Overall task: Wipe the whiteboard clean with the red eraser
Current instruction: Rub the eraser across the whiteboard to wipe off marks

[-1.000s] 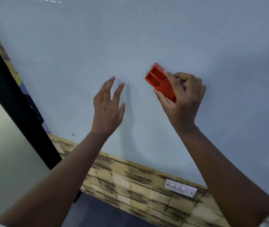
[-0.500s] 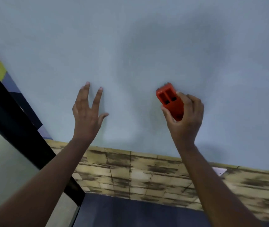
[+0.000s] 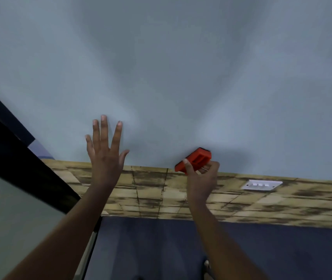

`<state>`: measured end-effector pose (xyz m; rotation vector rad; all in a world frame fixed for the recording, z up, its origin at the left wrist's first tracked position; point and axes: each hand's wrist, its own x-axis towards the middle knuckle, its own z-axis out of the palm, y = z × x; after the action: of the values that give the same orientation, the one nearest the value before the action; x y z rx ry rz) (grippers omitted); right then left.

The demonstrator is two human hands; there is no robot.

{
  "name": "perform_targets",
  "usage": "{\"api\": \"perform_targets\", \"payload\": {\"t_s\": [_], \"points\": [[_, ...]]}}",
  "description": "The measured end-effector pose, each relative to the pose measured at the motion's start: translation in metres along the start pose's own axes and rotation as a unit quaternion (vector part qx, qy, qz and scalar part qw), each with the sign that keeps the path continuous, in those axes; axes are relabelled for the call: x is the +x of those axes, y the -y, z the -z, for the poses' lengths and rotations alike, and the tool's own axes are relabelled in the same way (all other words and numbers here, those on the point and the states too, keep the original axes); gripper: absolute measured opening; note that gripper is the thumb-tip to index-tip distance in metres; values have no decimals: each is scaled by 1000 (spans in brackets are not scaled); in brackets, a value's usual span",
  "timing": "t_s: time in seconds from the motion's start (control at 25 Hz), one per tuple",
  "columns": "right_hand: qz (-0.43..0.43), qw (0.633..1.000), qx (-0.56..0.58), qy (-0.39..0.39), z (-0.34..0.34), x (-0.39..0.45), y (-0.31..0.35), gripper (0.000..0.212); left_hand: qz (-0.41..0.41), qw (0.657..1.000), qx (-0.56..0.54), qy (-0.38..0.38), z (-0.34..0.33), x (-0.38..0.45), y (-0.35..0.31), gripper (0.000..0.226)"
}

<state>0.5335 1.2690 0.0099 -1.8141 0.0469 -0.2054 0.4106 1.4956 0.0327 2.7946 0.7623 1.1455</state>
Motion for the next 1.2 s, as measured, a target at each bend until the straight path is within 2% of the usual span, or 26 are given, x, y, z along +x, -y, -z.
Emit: {"api": "perform_targets", "payload": {"t_s": [0.08, 0.16, 0.2, 0.24, 0.32, 0.52, 0.6, 0.64, 0.68, 0.72, 0.84, 0.96, 1.0, 1.04, 1.08, 1.12, 1.2], "points": [[97, 979, -160, 82, -26, -16, -11, 59, -12, 1000, 9, 3, -6, -5, 7, 104], [218, 907, -304, 193, -53, -33, -26, 64, -22, 999, 22, -2, -10, -9, 11, 104], [258, 876, -341, 224, -63, -40, -33, 66, -27, 999, 28, -2, -10, -9, 14, 104], [273, 861, -359, 233, -69, -45, -38, 67, -32, 999, 30, 0, -10, -9, 16, 105], [266, 883, -337, 192, -67, -45, -36, 67, -42, 999, 27, 9, -7, -11, 20, 106], [206, 962, -176, 17, -30, -20, -12, 57, -57, 998, 7, 29, 1, -16, 30, 106], [193, 973, -129, -12, -25, -17, -6, 56, -49, 998, 0, 29, 1, -18, 27, 106], [219, 965, -147, -12, -28, -16, -9, 56, -41, 999, -7, 29, 0, -19, 23, 107], [273, 944, -188, 6, -33, -16, -14, 54, -32, 999, -16, 30, -1, -21, 20, 107], [345, 908, -236, 41, -40, -16, -19, 52, -25, 999, -25, 30, -3, -22, 16, 108], [530, 776, -312, 139, -65, -18, -32, 46, -16, 999, -36, 33, -6, -24, 13, 108], [640, 639, -367, 217, -68, -15, -40, 51, -21, 999, -19, 36, -3, -26, 14, 107], [665, 607, -370, 229, -64, -10, -38, 51, -23, 999, -13, 37, -2, -26, 15, 106], [679, 594, -366, 229, -59, -4, -36, 50, -26, 999, -11, 38, -1, -26, 14, 105], [682, 602, -356, 215, -53, 4, -33, 49, -27, 999, -11, 39, 1, -25, 14, 105], [673, 627, -340, 195, -45, 11, -30, 48, -28, 999, -9, 39, 3, -25, 15, 105], [629, 698, -310, 147, -24, 28, -21, 46, -33, 998, -5, 44, 5, -24, 17, 106]]}}
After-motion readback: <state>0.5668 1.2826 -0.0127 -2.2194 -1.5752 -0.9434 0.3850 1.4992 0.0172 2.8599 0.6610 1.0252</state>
